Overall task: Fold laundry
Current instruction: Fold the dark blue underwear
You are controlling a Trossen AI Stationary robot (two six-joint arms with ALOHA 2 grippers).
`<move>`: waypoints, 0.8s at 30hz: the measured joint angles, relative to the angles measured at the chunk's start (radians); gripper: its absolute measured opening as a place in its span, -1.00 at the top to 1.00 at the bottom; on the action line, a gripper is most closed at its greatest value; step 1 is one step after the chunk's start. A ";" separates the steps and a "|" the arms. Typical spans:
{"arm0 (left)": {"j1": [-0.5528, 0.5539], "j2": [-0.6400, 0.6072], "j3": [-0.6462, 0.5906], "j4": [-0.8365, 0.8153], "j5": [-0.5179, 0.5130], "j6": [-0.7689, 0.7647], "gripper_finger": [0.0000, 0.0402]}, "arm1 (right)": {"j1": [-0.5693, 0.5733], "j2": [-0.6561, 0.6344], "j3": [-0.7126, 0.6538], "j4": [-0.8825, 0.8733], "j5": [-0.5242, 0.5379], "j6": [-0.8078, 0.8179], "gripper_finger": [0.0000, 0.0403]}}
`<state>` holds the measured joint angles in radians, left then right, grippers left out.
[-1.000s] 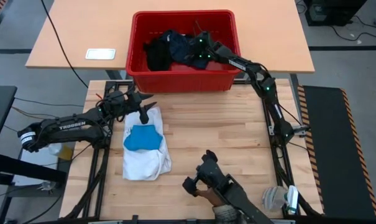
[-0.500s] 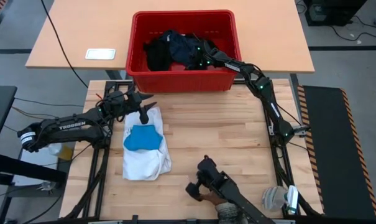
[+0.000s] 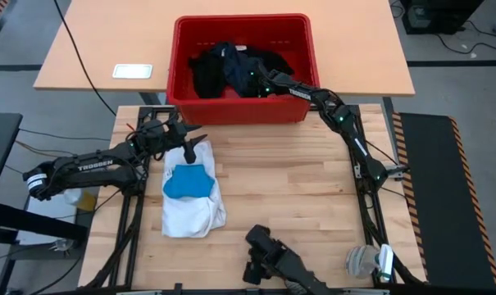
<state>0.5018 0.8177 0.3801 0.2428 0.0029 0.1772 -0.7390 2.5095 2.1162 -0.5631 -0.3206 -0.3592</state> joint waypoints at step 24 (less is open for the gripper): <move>0.000 0.000 0.000 -0.004 0.000 0.013 0.10 | -0.021 -0.082 0.199 0.117 0.305 0.085 0.99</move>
<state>0.5022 0.8173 0.3801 0.2390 0.0027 0.1905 -0.7602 2.4275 2.3150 -0.4466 -0.0158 -0.2738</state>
